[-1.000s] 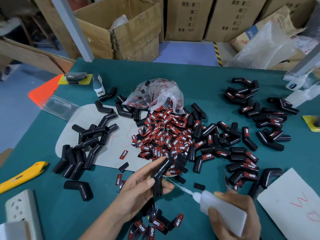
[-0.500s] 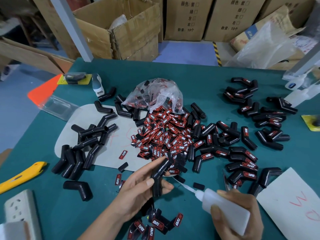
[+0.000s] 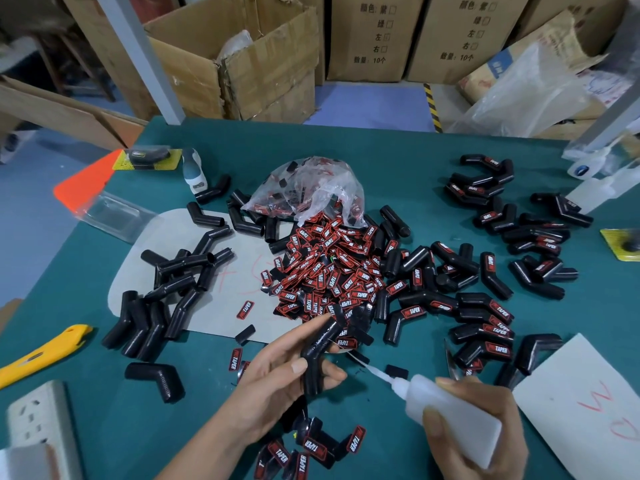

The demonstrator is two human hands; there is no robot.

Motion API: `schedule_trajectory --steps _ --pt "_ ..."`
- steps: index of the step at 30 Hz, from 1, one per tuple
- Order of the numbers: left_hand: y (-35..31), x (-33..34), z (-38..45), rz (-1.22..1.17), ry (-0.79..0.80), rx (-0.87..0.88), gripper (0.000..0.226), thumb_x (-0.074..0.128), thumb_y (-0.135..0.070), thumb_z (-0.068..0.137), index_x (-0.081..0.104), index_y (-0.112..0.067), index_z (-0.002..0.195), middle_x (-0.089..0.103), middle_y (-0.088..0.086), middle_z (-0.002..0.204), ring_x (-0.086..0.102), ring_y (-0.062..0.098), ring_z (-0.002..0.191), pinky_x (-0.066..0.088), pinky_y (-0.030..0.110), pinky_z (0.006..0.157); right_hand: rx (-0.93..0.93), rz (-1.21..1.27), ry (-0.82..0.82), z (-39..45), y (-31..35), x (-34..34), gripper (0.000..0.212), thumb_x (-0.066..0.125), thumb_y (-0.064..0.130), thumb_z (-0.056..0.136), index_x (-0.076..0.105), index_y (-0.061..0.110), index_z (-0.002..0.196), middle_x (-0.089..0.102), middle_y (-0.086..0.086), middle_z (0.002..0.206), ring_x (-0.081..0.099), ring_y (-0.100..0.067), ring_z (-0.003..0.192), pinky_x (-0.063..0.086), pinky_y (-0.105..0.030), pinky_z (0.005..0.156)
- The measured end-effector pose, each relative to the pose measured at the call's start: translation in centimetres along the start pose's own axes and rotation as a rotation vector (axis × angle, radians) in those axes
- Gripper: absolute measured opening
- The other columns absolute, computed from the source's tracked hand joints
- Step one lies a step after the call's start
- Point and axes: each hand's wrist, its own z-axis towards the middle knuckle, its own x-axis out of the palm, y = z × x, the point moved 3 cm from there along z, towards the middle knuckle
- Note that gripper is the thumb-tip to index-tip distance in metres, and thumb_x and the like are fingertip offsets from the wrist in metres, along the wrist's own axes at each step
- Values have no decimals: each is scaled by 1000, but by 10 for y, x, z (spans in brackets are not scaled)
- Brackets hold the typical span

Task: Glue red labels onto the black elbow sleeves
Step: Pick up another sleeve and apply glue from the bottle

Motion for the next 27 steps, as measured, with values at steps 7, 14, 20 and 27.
schedule_trajectory --steps 7,14,20,27 --pt "1 -1 -1 -2 -3 9 63 73 -22 99 48 -15 157 70 21 124 73 34 109 56 45 102 7 0 -2 -2 -6 -2 28 71 60 92 65 42 112 64 15 84 53 -5 55 39 -23 43" --pt "-1 0 0 -16 -8 9 65 76 -23 97 50 -15 155 70 21 124 73 34 107 57 44 101 -6 4 -11 -1 -6 -2 24 72 54 91 65 43 112 64 15 83 53 -5 54 38 -22 42" --pt "0 0 0 -8 -3 13 63 75 -22 98 50 -16 156 71 21 123 73 33 107 57 43 101 12 35 -12 1 -5 -2 27 70 61 92 65 42 111 64 17 83 52 -4 53 38 -16 44" --pt "1 -2 0 -6 12 24 63 73 -21 100 47 -15 157 71 21 123 72 33 108 55 45 103 11 26 -27 0 -8 -4 28 71 59 92 64 42 113 68 15 88 54 -5 56 40 -19 43"
